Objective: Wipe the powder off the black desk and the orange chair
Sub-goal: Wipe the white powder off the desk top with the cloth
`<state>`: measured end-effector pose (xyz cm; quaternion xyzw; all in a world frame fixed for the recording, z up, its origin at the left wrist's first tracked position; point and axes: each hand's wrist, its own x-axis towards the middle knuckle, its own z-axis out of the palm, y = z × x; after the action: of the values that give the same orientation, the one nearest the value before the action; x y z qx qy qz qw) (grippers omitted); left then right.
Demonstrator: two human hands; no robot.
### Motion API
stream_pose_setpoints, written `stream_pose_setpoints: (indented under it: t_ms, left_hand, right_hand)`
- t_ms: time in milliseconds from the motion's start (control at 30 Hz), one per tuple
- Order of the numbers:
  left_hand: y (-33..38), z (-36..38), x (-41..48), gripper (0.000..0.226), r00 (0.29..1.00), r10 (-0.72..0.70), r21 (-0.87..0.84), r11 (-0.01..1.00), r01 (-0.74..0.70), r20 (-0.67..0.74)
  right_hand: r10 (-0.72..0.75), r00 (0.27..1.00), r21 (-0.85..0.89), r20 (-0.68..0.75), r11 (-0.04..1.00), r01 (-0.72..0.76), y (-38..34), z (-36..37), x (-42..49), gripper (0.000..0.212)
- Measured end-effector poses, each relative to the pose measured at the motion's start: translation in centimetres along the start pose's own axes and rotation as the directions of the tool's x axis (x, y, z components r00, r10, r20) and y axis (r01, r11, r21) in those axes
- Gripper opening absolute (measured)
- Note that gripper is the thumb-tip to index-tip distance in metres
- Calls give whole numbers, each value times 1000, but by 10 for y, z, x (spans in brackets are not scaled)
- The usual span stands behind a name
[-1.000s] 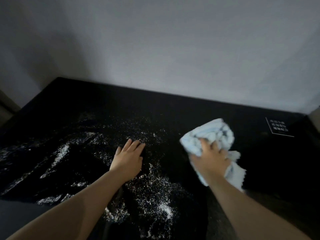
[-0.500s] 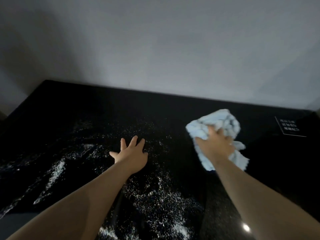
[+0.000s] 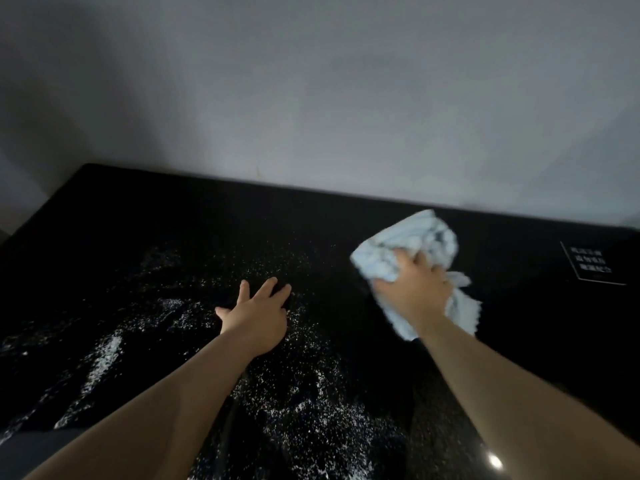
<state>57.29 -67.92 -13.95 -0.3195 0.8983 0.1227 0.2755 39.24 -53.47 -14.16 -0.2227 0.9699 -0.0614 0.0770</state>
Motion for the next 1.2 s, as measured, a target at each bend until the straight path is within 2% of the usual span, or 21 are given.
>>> stream_pose_setpoints:
  t_ms: [100,133,167,200,233,267,300,367,433,500,567,633,733,800,833,900,967,1033,1100,1133,1200]
  left_hand:
    - [-1,-3,4,48,1000,-1,-17,1000,0,-5]
    - [-1,-3,5,49,1000,-1,-23,1000,1,-7]
    - [-2,-3,6,50,1000,-2,-28,1000,2,-5]
    - [-3,-3,7,50,1000,-11,-41,999,11,-3]
    - [-3,-4,7,50,1000,-10,-46,999,10,1]
    - [-3,-4,7,48,1000,-11,-43,999,11,-1]
    - [-2,-4,8,47,1000,6,-14,1000,-6,-8]
    - [-1,-5,9,47,999,-28,-105,994,24,-38]
    - [0,-6,9,48,998,-49,-131,990,45,-26]
    - [2,-7,7,46,1000,-13,15,1000,13,19]
    - [3,-7,8,43,999,-8,70,998,6,34]
    - [5,-7,10,43,1000,-13,74,997,11,25]
    - [5,-7,15,49,999,-34,-21,999,34,-1]
    - [2,-9,17,50,998,-57,-135,989,54,-14]
    - [-1,-11,18,48,999,-49,-176,983,44,-23]
    - [-4,-11,19,47,999,-17,-188,982,12,-27]
    - [-5,-10,19,47,1000,-5,-118,993,5,4]
    - [-4,-10,18,49,999,-32,-133,991,34,21]
    - [-2,-11,18,47,999,-17,-108,994,20,32]
    - [-2,-11,19,46,999,-10,-98,995,14,36]
    - [-5,-13,23,46,1000,-5,-143,990,9,29]
  right_hand:
    - [-447,894,98,8,890,445,-21,12,-40,39]
    - [-495,869,169,26,859,484,-24,7,-46,37]
    - [-470,882,228,-47,854,467,-19,2,-41,34]
    - [-401,900,151,-171,892,427,-14,-6,-32,26]
    - [-264,921,95,-288,949,302,-8,-17,-21,18]
    - [-121,892,70,-435,983,168,7,-26,-6,18]
    - [-7,884,173,-468,980,99,26,-35,10,27]
    - [169,908,391,-382,920,-7,61,-53,37,45]
    - [319,909,326,-268,918,-226,97,-55,60,54]
    - [395,917,238,-49,897,-373,117,-49,71,61]
    - [375,920,280,117,876,-393,118,-36,74,70]
    - [279,953,219,117,929,-299,91,-19,63,70]
    - [-82,996,178,27,981,76,14,-2,20,58]
    - [-322,947,189,-18,929,319,-24,3,-9,44]
    - [-380,925,276,1,889,365,-34,3,-17,39]
    - [-375,926,525,40,796,300,-32,-4,-16,33]
    - [-214,965,558,-153,787,263,-13,-14,6,36]
    - [-3,978,366,-208,927,81,17,-20,35,40]
    - [184,983,182,-11,967,-179,32,-23,45,51]
    - [197,980,118,24,973,-198,31,-18,41,53]
    - [-3,1000,23,-31,1000,4,16,-3,28,48]
